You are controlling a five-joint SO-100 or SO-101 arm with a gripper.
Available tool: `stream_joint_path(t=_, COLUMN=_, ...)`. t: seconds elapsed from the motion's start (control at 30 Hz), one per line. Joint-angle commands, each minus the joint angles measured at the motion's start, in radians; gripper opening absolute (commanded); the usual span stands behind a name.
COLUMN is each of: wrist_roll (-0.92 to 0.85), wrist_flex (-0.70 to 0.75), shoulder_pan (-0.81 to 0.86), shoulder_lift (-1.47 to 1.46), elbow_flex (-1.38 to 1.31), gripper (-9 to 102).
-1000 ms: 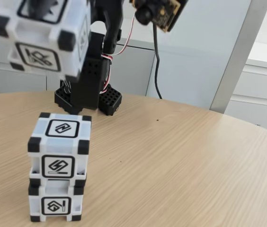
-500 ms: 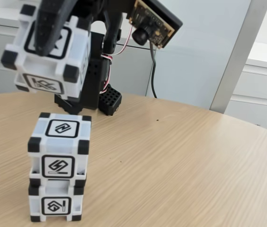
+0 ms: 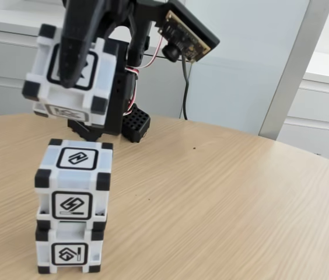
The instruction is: Stack cubes from left to right.
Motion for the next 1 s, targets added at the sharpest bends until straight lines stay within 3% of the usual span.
stream_joint_path(t=0.0, wrist_roll=-0.026, wrist_flex=-0.009, shoulder_pan=-0.04, shoulder_lift=0.003, elbow_flex=-0.009, gripper=17)
stream_joint_path(t=0.17, wrist_roll=-0.015, wrist_flex=0.005, shoulder_pan=-0.11, shoulder_lift=0.003, elbow_flex=-0.008, gripper=16)
stream_joint_path(t=0.97, wrist_roll=-0.034, wrist_flex=0.006, shoulder_pan=-0.089, shoulder_lift=0.005, elbow_flex=-0.005, gripper=16)
